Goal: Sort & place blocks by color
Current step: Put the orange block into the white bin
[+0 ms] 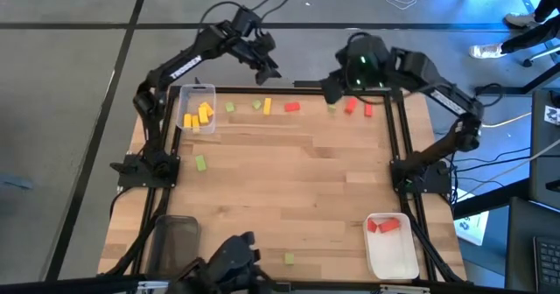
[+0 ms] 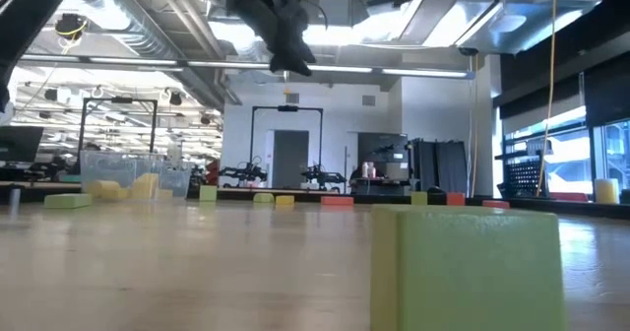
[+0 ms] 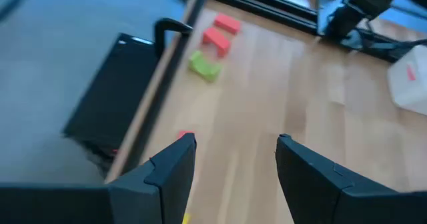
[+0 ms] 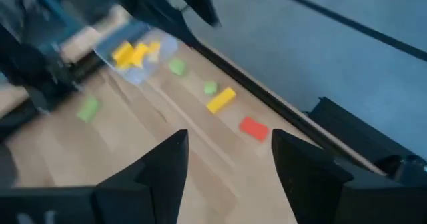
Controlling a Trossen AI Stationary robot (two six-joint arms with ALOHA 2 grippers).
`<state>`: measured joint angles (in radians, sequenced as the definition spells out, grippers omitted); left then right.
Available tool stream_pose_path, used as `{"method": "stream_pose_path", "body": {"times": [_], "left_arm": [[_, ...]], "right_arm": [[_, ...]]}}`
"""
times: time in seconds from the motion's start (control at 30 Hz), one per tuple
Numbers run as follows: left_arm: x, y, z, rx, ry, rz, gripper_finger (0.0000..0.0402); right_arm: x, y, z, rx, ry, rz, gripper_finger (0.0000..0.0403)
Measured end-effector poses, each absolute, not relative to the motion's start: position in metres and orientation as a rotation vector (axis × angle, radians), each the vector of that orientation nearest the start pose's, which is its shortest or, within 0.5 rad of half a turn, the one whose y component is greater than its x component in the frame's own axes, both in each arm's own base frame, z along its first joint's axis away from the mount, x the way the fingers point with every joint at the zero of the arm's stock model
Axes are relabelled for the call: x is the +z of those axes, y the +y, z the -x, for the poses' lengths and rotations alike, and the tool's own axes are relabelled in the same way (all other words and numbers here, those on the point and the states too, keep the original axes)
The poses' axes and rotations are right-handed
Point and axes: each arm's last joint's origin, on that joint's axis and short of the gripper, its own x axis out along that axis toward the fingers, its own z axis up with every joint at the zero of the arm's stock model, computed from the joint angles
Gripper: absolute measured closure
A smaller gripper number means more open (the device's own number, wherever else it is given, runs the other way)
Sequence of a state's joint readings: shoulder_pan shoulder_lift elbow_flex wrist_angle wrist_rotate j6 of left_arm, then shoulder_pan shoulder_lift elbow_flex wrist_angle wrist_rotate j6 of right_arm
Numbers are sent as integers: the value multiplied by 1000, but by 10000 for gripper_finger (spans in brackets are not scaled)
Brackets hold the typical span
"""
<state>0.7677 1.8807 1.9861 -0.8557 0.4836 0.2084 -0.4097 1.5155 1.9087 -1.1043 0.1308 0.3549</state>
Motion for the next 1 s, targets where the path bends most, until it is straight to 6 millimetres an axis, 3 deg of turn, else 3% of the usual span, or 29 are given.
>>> {"method": "stream_pose_path", "body": {"times": [0.23, 0.47, 0.7, 1.0], "left_arm": [[399, 256, -281, 236, 642, 229, 207], [413, 247, -269, 317, 649, 217, 207], [413, 248, -264, 385, 681, 251, 207], [411, 248, -262, 414, 696, 276, 207]], "right_arm": [[424, -182, -279, -432, 660, -367, 187], [356, -229, -320, -306, 835, -296, 187], [281, -252, -352, -213, 1028, -260, 187], [225, -264, -367, 43, 1158, 32, 187]]}}
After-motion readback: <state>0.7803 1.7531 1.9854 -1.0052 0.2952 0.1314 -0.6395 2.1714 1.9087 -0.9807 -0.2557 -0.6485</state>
